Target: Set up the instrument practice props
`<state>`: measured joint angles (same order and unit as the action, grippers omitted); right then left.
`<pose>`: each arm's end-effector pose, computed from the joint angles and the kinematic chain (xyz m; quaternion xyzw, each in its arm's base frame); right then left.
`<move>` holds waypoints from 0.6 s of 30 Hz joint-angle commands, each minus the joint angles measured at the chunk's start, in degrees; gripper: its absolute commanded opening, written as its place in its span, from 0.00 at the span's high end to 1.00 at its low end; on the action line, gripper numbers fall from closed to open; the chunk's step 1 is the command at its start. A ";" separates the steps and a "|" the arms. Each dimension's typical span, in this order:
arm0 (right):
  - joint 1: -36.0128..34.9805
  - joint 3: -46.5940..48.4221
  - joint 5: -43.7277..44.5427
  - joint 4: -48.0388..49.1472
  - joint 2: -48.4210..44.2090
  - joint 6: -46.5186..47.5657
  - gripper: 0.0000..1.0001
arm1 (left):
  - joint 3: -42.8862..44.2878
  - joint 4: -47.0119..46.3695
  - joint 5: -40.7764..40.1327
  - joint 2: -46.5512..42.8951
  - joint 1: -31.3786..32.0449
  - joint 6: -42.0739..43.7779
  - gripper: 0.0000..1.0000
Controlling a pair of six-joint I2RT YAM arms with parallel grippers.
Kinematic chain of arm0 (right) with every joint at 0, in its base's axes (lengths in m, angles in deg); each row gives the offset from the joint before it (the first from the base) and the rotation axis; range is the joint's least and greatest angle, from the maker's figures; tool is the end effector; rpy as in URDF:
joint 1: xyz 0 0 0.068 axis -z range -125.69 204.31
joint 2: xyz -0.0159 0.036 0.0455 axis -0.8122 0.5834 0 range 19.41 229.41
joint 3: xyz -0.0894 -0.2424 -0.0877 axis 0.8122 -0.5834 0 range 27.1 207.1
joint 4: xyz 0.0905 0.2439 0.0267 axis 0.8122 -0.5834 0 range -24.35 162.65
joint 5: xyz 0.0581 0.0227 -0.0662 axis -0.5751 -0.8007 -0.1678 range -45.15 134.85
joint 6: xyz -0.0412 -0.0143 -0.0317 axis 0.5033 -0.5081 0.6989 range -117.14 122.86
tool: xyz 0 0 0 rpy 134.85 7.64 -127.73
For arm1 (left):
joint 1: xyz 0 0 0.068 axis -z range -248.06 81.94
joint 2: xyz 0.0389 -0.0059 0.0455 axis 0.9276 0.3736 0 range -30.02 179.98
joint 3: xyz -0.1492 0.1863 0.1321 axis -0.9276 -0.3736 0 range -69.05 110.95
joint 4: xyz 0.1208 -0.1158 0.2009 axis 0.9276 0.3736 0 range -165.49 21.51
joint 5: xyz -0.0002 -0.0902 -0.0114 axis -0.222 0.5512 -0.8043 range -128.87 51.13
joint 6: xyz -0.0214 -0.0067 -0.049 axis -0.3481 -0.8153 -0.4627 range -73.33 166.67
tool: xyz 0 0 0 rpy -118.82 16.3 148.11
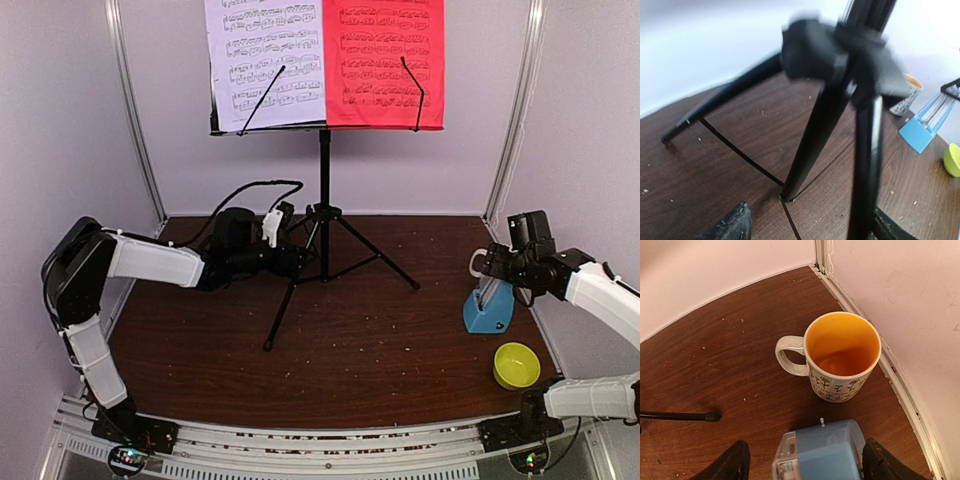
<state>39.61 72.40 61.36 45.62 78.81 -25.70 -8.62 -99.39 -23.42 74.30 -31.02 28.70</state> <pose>0.2148 0.0458 0.2681 0.1676 0.8873 0.0293 0.4287 0.3178 -0.2517 0.2057 0.2104 0.7877 -0.3602 0.4534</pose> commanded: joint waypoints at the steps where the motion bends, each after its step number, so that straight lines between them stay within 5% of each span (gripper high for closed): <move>1: 0.20 -1.71 -0.45 1.11 -1.19 1.07 0.28 | -1.62 -2.49 -0.56 -5.47 -0.91 1.40 0.23; 11: 0.20 -3.28 -4.01 3.46 -1.78 3.69 0.48 | -5.57 -1.23 -1.18 -11.74 -0.91 2.73 0.23; 18: 0.19 -5.46 -21.58 11.01 -4.62 8.71 0.59 | -9.77 0.04 -1.23 -17.82 -0.55 4.72 0.24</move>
<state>39.87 68.77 53.91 49.25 76.58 -19.23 -15.95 -98.23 -23.91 60.77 -31.59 31.19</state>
